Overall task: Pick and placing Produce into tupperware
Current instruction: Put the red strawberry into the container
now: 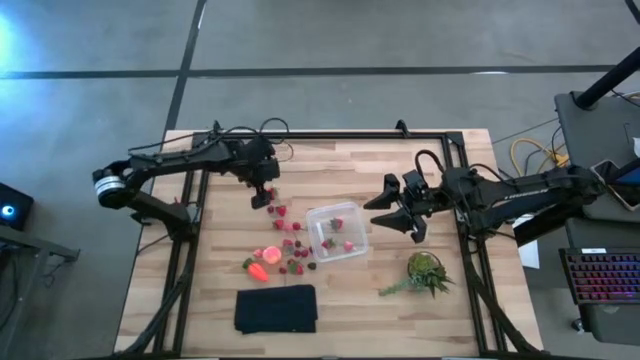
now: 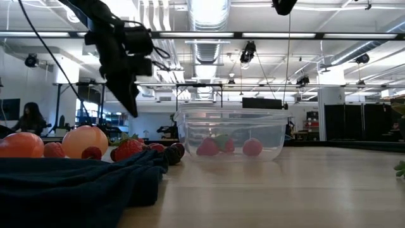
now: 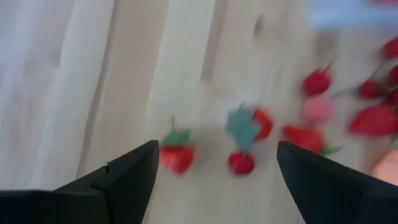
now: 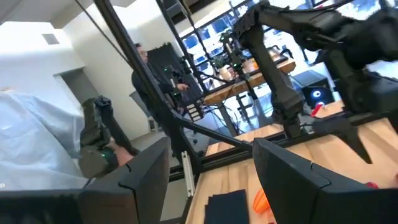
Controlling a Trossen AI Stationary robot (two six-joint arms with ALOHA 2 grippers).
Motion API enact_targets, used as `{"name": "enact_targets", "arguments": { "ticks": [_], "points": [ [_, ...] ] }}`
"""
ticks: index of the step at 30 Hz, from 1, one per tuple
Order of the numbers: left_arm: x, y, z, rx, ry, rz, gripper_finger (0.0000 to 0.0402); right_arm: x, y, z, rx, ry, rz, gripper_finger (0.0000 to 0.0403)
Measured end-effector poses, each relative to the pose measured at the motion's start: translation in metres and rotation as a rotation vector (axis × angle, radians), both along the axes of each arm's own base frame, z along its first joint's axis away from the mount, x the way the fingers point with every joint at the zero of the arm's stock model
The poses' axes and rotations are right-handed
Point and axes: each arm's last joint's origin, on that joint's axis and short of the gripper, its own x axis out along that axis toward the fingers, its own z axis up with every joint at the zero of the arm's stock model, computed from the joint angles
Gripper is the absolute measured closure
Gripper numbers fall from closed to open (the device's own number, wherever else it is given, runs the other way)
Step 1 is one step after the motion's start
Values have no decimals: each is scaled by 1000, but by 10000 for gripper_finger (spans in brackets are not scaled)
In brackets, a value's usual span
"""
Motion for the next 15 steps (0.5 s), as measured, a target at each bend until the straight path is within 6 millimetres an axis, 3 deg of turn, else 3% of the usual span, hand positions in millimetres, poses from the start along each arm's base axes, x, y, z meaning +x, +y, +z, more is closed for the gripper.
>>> {"name": "enact_targets", "arguments": {
  "ticks": [7, 15],
  "points": [
    [-12, -4, -2, 106, -4, 62, 91, -1, -9, 2, 3, -10, -128, 184],
    [-32, -15, -29, -12, 48, 252, 91, -7, -27, 5, 9, -4, -173, 184]
  ]
}}
